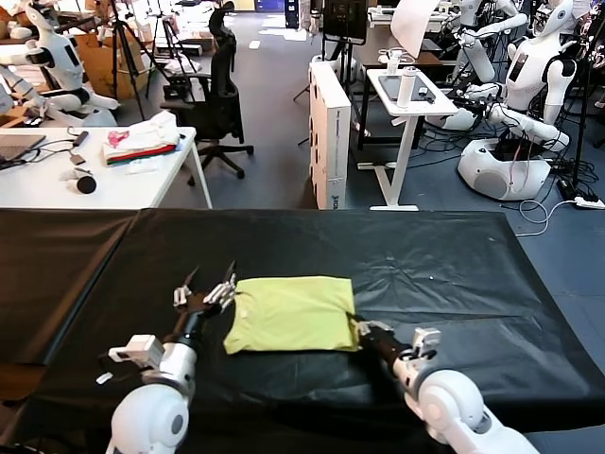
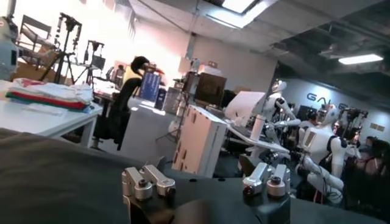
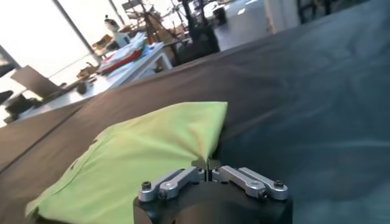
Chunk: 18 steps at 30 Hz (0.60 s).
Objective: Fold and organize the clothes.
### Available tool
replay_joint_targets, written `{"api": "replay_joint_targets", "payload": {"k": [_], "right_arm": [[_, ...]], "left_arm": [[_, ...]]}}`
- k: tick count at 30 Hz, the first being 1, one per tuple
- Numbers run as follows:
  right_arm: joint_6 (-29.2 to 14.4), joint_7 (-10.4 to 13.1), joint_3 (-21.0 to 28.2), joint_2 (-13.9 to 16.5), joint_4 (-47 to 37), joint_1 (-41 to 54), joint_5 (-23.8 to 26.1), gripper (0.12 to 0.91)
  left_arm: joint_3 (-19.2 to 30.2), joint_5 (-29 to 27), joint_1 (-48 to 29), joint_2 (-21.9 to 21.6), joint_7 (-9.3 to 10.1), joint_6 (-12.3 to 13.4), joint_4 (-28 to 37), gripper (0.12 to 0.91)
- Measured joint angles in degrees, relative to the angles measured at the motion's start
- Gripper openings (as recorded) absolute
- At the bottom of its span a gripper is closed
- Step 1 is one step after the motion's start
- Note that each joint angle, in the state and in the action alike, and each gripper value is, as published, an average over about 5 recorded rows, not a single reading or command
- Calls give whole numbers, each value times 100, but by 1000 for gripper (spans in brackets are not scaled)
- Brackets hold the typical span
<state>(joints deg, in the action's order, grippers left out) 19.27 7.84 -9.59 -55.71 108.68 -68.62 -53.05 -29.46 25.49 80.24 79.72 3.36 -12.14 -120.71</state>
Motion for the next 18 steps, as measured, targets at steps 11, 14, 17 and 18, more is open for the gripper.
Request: {"api": "replay_joint_targets", "payload": {"k": [11,14,17,18], "right_arm": [[-161,34,-412,425,90,-214,208,276],[-440,-7,-545,540,267,-370,630,464],[-836,3,-770,649,482,-626,1183,634],[-996,38,-872,673,554,-742,1379,690]], "left_arm": [[-207,-55,12,-103,-2,126,201,907],[-215,-182,53,-184,11,169,246,907],[-232,-243,129,-307,26,183,238,907],[-244,-247,160,-363,30,187,224,907]]}}
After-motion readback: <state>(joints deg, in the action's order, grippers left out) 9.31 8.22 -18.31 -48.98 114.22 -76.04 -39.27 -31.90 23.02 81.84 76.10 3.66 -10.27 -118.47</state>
